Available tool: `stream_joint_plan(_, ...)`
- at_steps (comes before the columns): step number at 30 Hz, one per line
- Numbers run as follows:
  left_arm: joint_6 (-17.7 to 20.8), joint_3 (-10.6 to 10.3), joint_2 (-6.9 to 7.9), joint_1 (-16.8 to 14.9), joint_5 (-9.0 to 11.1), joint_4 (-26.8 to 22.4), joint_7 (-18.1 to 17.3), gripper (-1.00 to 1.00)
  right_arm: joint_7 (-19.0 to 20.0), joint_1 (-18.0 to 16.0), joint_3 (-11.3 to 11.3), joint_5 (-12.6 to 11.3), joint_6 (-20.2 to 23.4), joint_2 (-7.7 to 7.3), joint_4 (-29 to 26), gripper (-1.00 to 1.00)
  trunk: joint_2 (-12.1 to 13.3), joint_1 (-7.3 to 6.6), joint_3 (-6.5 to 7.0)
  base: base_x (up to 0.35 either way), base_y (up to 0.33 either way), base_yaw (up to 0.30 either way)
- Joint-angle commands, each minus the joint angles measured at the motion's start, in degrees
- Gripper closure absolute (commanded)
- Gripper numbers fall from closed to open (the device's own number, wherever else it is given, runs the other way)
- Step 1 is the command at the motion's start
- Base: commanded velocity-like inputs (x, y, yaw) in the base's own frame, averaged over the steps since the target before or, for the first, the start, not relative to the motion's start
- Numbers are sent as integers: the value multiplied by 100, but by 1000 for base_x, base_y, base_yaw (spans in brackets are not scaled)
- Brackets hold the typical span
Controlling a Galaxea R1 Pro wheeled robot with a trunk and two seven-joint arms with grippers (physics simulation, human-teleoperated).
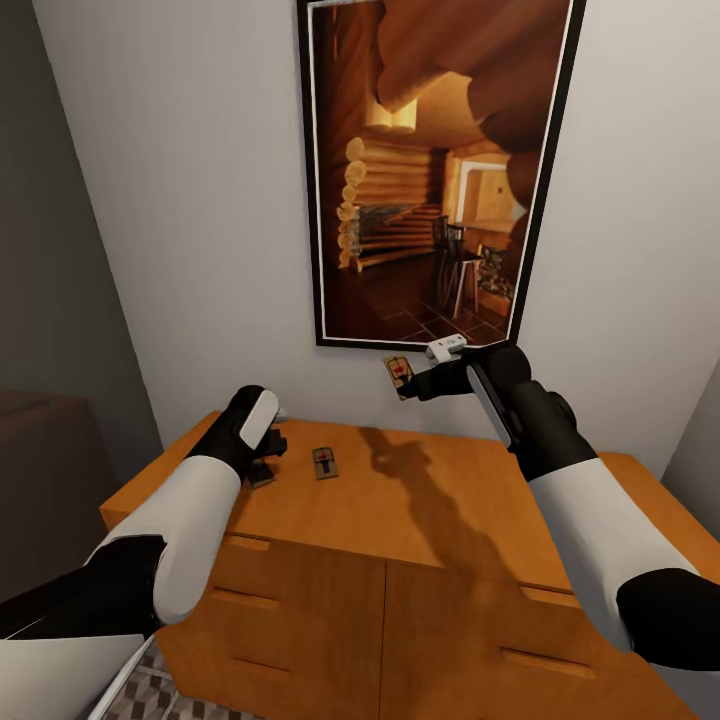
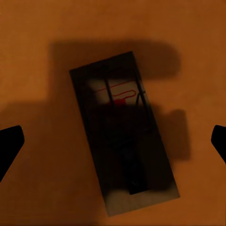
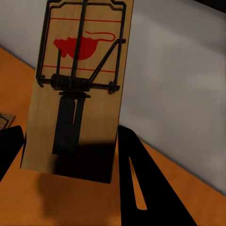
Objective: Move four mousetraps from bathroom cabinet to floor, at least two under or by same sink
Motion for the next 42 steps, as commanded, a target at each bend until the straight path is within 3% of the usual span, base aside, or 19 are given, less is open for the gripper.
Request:
stream_joint_plan(1, -1, 25, -5, -4, 60, -10, 63, -100, 14, -6, 12, 14, 20, -6, -5, 100, -4, 0, -7, 0, 0, 0)
stream_joint_plan(42, -4, 24, -23, -4, 96, 60, 67, -100, -12, -6, 11, 46, 20, -7, -2, 100, -4, 0, -7, -15, 0, 0)
